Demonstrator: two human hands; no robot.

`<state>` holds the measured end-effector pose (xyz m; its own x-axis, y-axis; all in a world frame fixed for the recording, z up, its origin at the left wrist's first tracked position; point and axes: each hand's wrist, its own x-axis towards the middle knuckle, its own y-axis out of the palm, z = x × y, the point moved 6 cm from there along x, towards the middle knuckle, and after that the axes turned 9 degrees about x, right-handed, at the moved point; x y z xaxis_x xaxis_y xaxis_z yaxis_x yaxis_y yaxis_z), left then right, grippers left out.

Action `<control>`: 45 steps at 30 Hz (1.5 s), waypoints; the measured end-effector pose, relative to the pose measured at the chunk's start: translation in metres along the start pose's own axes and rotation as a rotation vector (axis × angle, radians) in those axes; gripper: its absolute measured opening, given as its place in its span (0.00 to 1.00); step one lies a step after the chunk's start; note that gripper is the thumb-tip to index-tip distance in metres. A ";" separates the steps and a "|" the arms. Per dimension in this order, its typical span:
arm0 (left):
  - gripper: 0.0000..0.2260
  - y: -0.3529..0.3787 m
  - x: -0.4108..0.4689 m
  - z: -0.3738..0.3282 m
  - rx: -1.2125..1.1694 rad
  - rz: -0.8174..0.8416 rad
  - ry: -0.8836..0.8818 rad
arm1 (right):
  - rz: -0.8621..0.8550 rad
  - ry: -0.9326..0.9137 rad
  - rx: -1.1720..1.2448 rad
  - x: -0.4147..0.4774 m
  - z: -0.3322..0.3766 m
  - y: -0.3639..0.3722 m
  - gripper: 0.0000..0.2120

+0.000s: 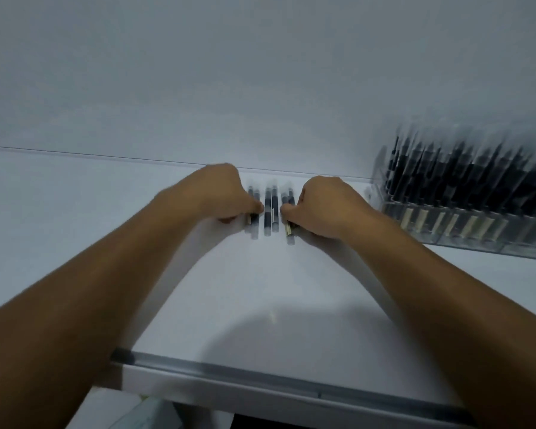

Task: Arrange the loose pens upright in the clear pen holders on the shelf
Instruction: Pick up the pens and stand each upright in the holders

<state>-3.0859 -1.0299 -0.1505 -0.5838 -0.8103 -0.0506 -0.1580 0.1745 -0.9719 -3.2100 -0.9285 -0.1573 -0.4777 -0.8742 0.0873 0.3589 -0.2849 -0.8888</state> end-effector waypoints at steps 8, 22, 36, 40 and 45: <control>0.07 0.001 0.015 -0.016 -0.082 0.366 -0.094 | 0.000 0.076 0.178 0.002 -0.012 0.007 0.15; 0.04 -0.017 -0.021 0.001 -0.423 0.168 -0.077 | -0.053 0.061 0.547 -0.036 -0.010 -0.024 0.14; 0.03 -0.003 -0.073 -0.130 -0.852 -0.044 0.492 | -0.385 -0.024 0.560 -0.127 -0.090 -0.117 0.11; 0.06 0.023 -0.083 -0.188 -0.922 -0.043 0.595 | -0.531 0.023 0.589 -0.160 -0.139 -0.143 0.08; 0.04 0.045 -0.092 -0.250 -0.911 -0.034 0.723 | -0.701 0.080 0.605 -0.187 -0.191 -0.173 0.05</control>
<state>-3.2383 -0.8079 -0.1319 -0.8401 -0.3655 0.4008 -0.5248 0.7345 -0.4303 -3.3361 -0.6401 -0.1062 -0.7894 -0.4011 0.4648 0.3134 -0.9143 -0.2567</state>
